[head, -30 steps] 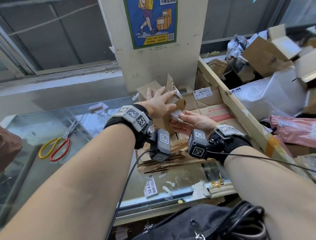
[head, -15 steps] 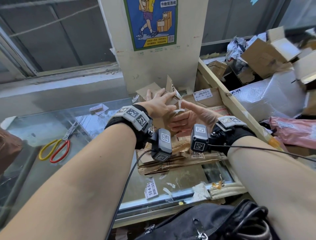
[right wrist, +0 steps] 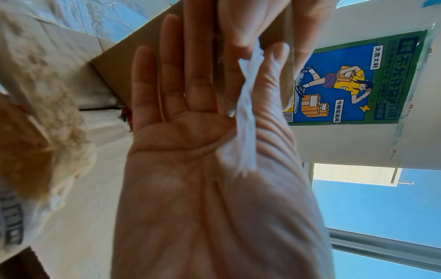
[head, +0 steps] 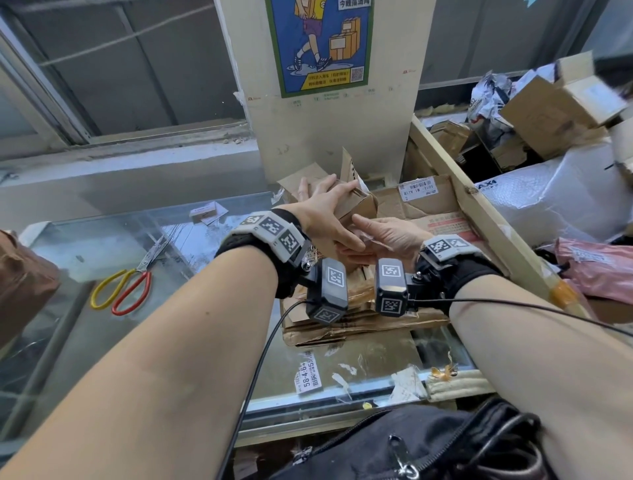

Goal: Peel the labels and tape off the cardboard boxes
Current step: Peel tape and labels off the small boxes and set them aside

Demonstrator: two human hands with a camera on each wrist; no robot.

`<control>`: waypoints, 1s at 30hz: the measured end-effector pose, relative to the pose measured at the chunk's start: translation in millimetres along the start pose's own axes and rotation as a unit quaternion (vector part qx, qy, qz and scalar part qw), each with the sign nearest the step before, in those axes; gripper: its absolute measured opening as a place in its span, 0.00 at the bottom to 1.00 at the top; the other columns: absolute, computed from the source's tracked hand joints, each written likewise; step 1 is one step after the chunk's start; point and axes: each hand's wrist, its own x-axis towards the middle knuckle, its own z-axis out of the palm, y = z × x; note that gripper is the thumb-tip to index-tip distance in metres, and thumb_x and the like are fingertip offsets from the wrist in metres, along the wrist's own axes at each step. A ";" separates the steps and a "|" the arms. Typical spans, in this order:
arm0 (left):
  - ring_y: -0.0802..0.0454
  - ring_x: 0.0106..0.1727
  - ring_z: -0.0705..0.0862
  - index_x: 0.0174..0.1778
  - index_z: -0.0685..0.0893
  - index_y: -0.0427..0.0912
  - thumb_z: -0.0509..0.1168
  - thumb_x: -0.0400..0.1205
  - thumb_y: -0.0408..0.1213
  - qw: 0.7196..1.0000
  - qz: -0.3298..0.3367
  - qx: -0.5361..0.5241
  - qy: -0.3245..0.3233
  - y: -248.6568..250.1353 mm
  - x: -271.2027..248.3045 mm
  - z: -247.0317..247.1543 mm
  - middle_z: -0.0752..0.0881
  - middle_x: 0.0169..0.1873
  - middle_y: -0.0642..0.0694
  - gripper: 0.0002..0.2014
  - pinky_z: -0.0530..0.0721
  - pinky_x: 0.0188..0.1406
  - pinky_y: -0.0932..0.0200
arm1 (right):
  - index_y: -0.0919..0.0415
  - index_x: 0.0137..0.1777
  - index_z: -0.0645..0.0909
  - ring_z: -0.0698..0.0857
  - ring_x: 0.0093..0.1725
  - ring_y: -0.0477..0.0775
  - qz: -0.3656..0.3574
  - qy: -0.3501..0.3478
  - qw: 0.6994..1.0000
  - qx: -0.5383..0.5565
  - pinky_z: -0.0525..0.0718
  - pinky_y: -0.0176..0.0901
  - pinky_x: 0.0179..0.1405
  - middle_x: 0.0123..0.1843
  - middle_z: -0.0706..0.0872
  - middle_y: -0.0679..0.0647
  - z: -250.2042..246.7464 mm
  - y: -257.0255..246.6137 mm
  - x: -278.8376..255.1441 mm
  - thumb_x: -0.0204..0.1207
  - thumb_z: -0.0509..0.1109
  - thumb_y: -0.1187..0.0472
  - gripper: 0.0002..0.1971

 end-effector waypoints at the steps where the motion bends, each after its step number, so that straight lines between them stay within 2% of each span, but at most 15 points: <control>1: 0.38 0.81 0.26 0.82 0.50 0.68 0.81 0.65 0.54 1.000 0.002 -0.001 -0.006 -0.9 0.6 -1.4 0.40 0.85 0.56 0.56 0.35 0.78 0.32 | 0.71 0.50 0.82 0.88 0.43 0.60 0.002 -0.002 1.000 0.001 0.85 0.53 0.53 0.42 0.90 0.64 -0.3 -0.3 -1.5 0.67 0.70 0.50 0.22; 3: 0.39 0.81 0.27 0.82 0.51 0.69 0.79 0.65 0.58 1.000 0.003 -0.006 -0.015 -2.2 1.4 -3.5 0.40 0.85 0.58 0.55 0.34 0.78 0.33 | 0.71 0.48 0.84 0.88 0.45 0.60 0.010 -0.006 1.000 0.007 0.80 0.53 0.60 0.43 0.90 0.65 -0.9 1.2 -2.5 0.67 0.71 0.52 0.21; 5: 0.41 0.82 0.27 0.82 0.52 0.69 0.74 0.69 0.63 1.000 -0.003 -0.021 -0.012 0.5 2.5 -3.0 0.41 0.84 0.59 0.48 0.33 0.78 0.35 | 0.72 0.49 0.85 0.88 0.48 0.60 0.014 0.002 1.000 0.020 0.79 0.56 0.62 0.47 0.89 0.67 -1.9 3.8 -4.9 0.68 0.71 0.53 0.20; 8: 0.41 0.82 0.28 0.81 0.56 0.68 0.64 0.80 0.61 0.999 -0.009 -0.031 0.011 6.7 5.7 2.6 0.44 0.85 0.59 0.35 0.32 0.79 0.38 | 0.77 0.64 0.77 0.87 0.57 0.60 0.009 0.016 1.000 0.019 0.81 0.52 0.64 0.57 0.87 0.69 -4.3 9.8 -5.8 0.68 0.71 0.51 0.32; 10: 0.41 0.82 0.29 0.81 0.58 0.67 0.62 0.83 0.57 1.000 -0.006 -0.019 0.021 9.4 7.2 6.4 0.45 0.85 0.58 0.31 0.32 0.79 0.40 | 0.77 0.67 0.74 0.88 0.56 0.59 0.011 0.004 0.999 0.031 0.82 0.53 0.64 0.53 0.89 0.66 -6.8 13.1 -4.0 0.61 0.77 0.49 0.40; 12: 0.40 0.82 0.29 0.81 0.58 0.67 0.61 0.83 0.56 1.000 -0.005 -0.012 0.023 10.8 7.9 7.9 0.46 0.85 0.58 0.30 0.32 0.79 0.41 | 0.76 0.61 0.77 0.89 0.53 0.58 0.012 -0.016 0.999 0.045 0.81 0.54 0.64 0.47 0.90 0.64 -9.5 15.1 -2.9 0.53 0.83 0.48 0.41; 14: 0.41 0.82 0.29 0.81 0.59 0.67 0.61 0.83 0.56 1.000 -0.003 -0.012 0.020 10.5 7.5 7.2 0.46 0.85 0.58 0.30 0.32 0.79 0.41 | 0.74 0.57 0.80 0.89 0.52 0.58 0.012 -0.031 0.998 0.052 0.80 0.55 0.66 0.45 0.90 0.64 -10.4 16.4 -4.2 0.48 0.87 0.48 0.41; 16: 0.41 0.83 0.29 0.81 0.59 0.68 0.61 0.84 0.55 1.000 -0.002 -0.014 0.016 10.4 7.5 6.5 0.46 0.85 0.58 0.30 0.32 0.79 0.40 | 0.74 0.59 0.78 0.89 0.50 0.56 0.013 -0.035 0.998 0.055 0.79 0.55 0.67 0.45 0.90 0.62 -11.9 18.4 -5.9 0.47 0.88 0.49 0.44; 18: 0.41 0.83 0.29 0.81 0.58 0.68 0.61 0.84 0.55 1.000 -0.001 -0.014 0.013 10.6 7.3 6.0 0.46 0.85 0.58 0.29 0.32 0.79 0.39 | 0.69 0.64 0.73 0.89 0.49 0.55 0.009 -0.037 0.998 0.050 0.78 0.56 0.69 0.44 0.90 0.60 -11.9 19.8 -7.0 0.48 0.88 0.48 0.47; 20: 0.40 0.83 0.30 0.81 0.58 0.67 0.60 0.84 0.55 1.000 0.000 -0.010 0.012 11.4 7.4 6.1 0.46 0.85 0.57 0.29 0.32 0.79 0.39 | 0.69 0.61 0.73 0.89 0.48 0.54 0.011 -0.032 0.999 0.043 0.79 0.54 0.67 0.42 0.90 0.58 -11.6 20.5 -9.2 0.51 0.86 0.48 0.42; 22: 0.40 0.83 0.30 0.81 0.58 0.66 0.60 0.85 0.55 1.000 0.002 -0.007 0.012 12.4 7.3 6.4 0.47 0.85 0.56 0.29 0.31 0.79 0.39 | 0.71 0.55 0.77 0.89 0.47 0.53 0.019 -0.016 0.999 0.037 0.81 0.50 0.60 0.39 0.90 0.56 -11.4 19.0 -13.1 0.54 0.81 0.48 0.34; 24: 0.41 0.83 0.30 0.82 0.59 0.66 0.59 0.85 0.55 1.000 0.002 -0.008 0.012 12.8 7.2 6.2 0.47 0.85 0.56 0.29 0.31 0.78 0.40 | 0.70 0.53 0.80 0.89 0.48 0.55 0.023 -0.001 0.999 0.037 0.84 0.48 0.55 0.41 0.90 0.59 -10.5 18.6 -15.9 0.61 0.77 0.51 0.26; 27: 0.41 0.83 0.30 0.82 0.59 0.65 0.59 0.85 0.55 1.000 0.000 -0.006 0.013 12.4 8.1 5.3 0.47 0.85 0.55 0.28 0.31 0.78 0.39 | 0.70 0.43 0.80 0.89 0.53 0.58 0.026 0.010 0.999 0.029 0.85 0.49 0.58 0.49 0.90 0.64 -10.1 19.9 -17.4 0.67 0.74 0.53 0.18; 28: 0.41 0.83 0.31 0.82 0.59 0.65 0.59 0.85 0.55 1.000 0.000 -0.005 0.014 12.7 8.5 5.4 0.47 0.85 0.55 0.28 0.31 0.78 0.39 | 0.69 0.39 0.78 0.89 0.53 0.58 0.028 0.011 0.999 0.027 0.85 0.51 0.60 0.50 0.90 0.64 -10.0 20.2 -17.9 0.66 0.74 0.53 0.17; 30: 0.41 0.83 0.31 0.81 0.59 0.65 0.59 0.85 0.54 1.000 -0.001 -0.005 0.015 13.4 9.0 5.6 0.47 0.85 0.55 0.28 0.32 0.78 0.39 | 0.69 0.39 0.77 0.89 0.52 0.58 0.035 0.011 0.999 0.017 0.83 0.53 0.64 0.49 0.90 0.64 -11.6 20.8 -17.9 0.62 0.78 0.51 0.20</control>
